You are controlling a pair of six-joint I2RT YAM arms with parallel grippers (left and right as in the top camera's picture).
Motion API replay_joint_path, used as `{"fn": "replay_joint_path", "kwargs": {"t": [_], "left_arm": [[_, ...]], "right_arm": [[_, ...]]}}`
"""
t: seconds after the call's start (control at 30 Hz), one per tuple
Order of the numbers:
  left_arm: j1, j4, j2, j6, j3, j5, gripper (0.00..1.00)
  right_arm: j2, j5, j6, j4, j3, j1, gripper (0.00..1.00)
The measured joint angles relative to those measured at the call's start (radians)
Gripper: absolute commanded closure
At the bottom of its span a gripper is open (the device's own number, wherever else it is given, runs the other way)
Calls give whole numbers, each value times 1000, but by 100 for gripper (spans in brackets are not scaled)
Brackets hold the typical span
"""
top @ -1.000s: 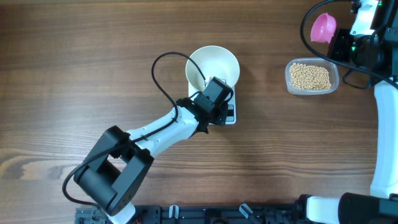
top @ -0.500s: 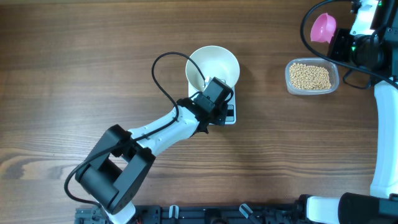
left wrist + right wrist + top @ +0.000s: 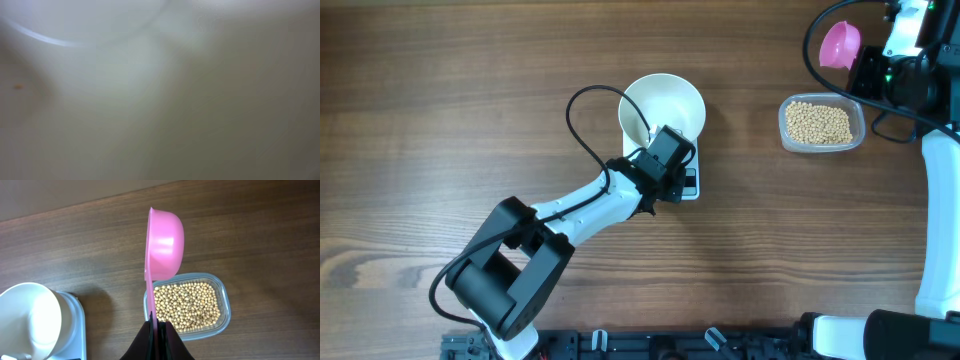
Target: Scoop item into bowl and weigh 150g on scale
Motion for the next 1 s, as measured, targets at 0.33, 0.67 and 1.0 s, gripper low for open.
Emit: {"fn": "replay_joint_path", "kwargs": {"t": [0.33, 0.67, 1.0], "left_arm": [[0, 4, 0, 0, 0, 16, 96], [0, 4, 4, 0, 0, 20, 96], [0, 1, 4, 0, 0, 23, 96]], "right_arm": [[0, 0, 0, 0, 0, 0, 96], [0, 0, 0, 0, 0, 0, 96], [0, 0, 0, 0, 0, 0, 95]]}}
